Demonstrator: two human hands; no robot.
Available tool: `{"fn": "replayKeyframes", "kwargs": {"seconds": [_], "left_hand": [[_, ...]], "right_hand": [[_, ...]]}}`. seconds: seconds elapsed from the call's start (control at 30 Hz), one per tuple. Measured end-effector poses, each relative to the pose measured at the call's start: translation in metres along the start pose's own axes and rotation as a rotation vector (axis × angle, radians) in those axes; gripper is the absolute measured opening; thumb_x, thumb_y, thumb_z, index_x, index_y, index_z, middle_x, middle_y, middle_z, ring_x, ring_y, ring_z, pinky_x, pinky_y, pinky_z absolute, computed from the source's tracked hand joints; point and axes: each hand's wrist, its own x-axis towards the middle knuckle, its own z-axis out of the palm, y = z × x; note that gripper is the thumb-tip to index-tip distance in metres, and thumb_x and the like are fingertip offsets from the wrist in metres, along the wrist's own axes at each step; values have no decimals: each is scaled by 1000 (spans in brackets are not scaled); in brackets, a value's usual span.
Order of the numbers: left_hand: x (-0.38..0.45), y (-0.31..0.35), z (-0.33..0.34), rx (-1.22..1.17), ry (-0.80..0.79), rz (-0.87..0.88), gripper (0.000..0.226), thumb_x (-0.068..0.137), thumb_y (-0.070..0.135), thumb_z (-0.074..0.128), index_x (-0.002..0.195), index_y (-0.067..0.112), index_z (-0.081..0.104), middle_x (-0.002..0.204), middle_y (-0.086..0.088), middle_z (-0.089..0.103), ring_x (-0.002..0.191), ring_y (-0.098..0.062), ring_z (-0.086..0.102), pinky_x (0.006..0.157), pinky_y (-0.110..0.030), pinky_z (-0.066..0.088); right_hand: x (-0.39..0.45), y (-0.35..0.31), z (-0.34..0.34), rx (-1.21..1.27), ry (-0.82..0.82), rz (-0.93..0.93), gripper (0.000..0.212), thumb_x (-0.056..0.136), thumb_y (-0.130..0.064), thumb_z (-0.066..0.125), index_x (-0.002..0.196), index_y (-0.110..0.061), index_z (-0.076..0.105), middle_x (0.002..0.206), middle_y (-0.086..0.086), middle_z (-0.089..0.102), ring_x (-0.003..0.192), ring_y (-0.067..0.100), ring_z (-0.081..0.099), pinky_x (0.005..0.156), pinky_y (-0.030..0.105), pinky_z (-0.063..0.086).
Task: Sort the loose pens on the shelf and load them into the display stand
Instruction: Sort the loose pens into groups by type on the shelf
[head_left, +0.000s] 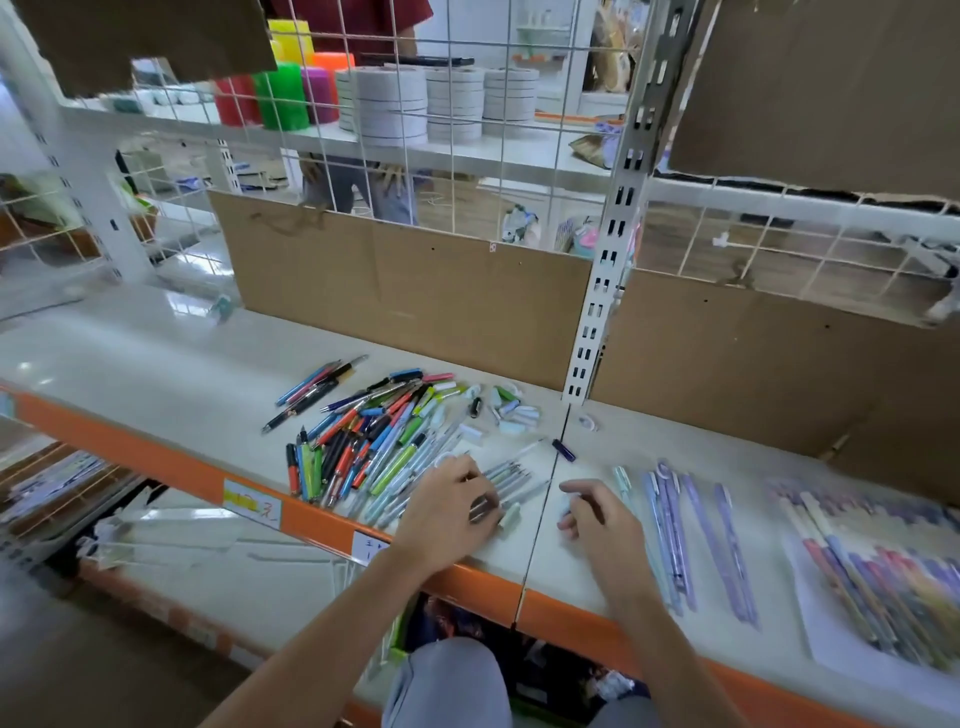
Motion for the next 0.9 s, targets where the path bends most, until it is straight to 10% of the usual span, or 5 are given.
{"fn": "replayKeyframes", "kwargs": {"seconds": [0.9], "left_hand": [[-3, 17, 9, -227, -20, -116, 15, 94, 13, 52, 89, 27, 47, 77, 11, 55, 71, -6, 55, 62, -19, 45]], "right_hand": [[13, 4, -10, 462, 75, 58, 8, 98, -13, 48, 94, -13, 55, 84, 5, 67, 62, 15, 61, 58, 24, 47]]}}
